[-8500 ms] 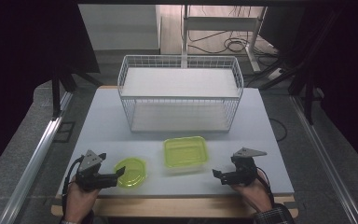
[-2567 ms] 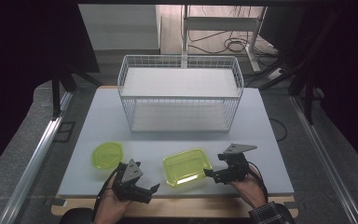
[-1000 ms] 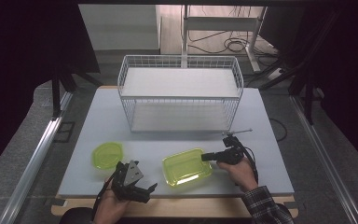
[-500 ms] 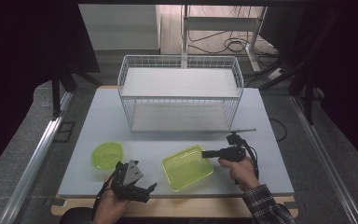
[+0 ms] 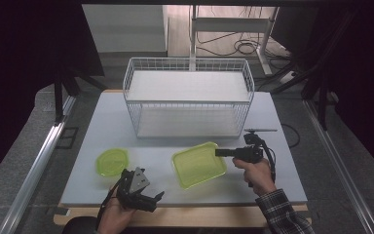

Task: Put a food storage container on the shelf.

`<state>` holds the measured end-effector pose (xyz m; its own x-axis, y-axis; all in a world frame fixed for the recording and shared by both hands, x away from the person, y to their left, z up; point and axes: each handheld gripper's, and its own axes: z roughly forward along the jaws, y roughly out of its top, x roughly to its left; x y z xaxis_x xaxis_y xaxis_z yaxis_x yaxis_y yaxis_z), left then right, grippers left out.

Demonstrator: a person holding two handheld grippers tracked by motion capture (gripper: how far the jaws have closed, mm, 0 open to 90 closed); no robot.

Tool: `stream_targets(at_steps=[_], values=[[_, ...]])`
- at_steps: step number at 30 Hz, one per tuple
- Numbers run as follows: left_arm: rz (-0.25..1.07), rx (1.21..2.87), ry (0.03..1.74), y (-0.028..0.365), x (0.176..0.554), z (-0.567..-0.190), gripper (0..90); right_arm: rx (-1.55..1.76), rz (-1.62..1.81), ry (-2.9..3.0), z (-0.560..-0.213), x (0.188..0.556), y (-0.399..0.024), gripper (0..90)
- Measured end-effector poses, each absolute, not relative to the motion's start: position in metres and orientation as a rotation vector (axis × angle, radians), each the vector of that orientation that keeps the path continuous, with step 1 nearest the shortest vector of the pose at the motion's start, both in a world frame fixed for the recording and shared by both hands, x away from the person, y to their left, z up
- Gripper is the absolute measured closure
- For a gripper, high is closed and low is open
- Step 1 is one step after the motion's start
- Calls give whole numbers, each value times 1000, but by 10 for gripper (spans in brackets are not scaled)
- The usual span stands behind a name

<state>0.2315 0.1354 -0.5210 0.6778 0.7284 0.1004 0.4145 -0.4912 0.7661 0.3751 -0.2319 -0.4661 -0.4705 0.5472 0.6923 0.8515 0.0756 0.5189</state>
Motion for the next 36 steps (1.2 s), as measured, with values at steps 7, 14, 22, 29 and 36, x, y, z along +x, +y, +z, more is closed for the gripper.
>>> stream_targets(at_steps=[7, 14, 22, 29, 36], values=[[542, 2157, 870, 134, 231, -521, 19, -1392, -1397, -2028, -450, 378, -231, 803], [541, 2166, 866, 133, 231, -522, 18, -1397, -1435, -2015, -433, 383, -230, 802], [530, 2164, 865, 131, 231, -522, 18, -1401, -1462, -2007, -416, 388, -228, 802], [525, 2158, 868, 132, 231, -522, 17, -1402, -1487, -2000, -402, 394, -226, 802], [525, 2158, 868, 132, 231, -522, 17, -1391, -1500, -2019, -385, 399, -220, 803]])
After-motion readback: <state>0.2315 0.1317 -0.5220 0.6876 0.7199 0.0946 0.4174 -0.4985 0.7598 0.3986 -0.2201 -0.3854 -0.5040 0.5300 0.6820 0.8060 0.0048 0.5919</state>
